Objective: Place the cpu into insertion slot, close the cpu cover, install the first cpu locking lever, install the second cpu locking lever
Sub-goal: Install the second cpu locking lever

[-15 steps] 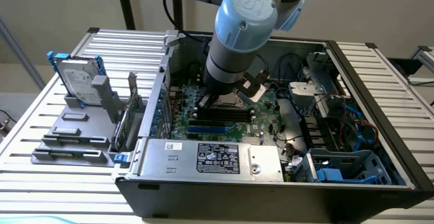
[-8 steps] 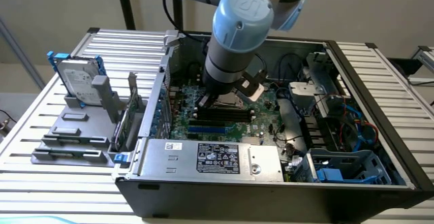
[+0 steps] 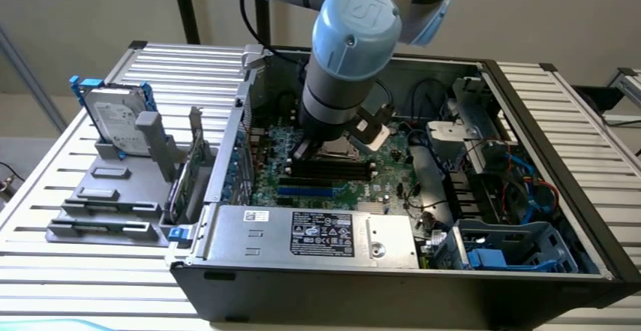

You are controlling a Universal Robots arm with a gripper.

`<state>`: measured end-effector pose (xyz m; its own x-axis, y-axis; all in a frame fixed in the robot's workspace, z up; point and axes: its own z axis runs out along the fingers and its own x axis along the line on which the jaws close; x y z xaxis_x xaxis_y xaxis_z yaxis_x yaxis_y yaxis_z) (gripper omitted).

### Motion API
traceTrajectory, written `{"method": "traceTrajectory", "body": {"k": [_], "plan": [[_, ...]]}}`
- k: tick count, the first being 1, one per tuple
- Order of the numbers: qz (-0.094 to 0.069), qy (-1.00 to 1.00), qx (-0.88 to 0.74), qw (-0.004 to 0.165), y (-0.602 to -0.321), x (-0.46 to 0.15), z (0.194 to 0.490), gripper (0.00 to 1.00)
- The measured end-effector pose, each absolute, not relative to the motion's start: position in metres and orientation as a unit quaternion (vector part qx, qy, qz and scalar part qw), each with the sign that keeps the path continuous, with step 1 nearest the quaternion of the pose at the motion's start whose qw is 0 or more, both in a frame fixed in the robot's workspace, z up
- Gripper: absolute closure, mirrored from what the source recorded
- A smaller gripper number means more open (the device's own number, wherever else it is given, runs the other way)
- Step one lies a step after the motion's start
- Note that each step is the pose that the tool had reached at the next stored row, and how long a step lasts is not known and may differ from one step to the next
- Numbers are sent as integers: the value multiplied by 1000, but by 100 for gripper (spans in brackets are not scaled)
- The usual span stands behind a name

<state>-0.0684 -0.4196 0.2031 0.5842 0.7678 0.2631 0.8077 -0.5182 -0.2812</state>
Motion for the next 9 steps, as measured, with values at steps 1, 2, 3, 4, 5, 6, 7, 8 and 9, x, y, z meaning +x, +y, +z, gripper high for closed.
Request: {"method": "traceTrajectory", "body": {"k": [1,2,3,4,5,6,7,8,9], "plan": [[-53,-453,-870,189,-420,-69,202,89],[-53,-453,-870,189,-420,-69,201,89],[-53,-453,-869,189,-420,-70,201,89],[-53,-453,-869,189,-420,-70,200,89],[-53,-454,-869,189,-420,-70,199,89],[-53,-454,-869,189,-420,-71,198,89],[-53,-454,-869,189,-420,-71,198,89],[-53,-454,-869,189,-419,-71,197,89],[-53,-454,-869,189,-419,-72,196,89]]}}
